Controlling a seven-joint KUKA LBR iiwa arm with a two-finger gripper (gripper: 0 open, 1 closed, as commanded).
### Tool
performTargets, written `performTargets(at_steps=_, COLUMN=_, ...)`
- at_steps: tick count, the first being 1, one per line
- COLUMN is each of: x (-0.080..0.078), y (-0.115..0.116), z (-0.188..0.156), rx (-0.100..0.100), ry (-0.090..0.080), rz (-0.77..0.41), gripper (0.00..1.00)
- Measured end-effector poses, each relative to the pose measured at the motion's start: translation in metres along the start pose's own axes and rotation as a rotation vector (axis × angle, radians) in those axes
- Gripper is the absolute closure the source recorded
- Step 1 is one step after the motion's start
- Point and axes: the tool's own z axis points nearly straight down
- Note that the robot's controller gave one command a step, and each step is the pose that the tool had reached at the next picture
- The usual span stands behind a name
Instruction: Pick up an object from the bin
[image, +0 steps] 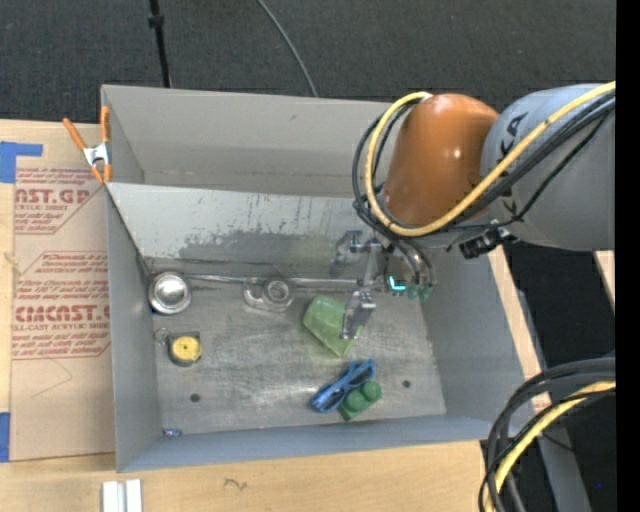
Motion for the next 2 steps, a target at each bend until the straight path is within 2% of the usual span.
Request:
performTargets(at_steps=1, x=0.0124, y=-0.0218, z=0.1023, rx=-0.001, ry=-0.011, rz=0.061, gripper=0.00)
performTargets(at_steps=2, x=0.0133, y=-0.0223, z=0.1033, rx=-0.001, ry=-0.006, rz=0.061, gripper=1.00)
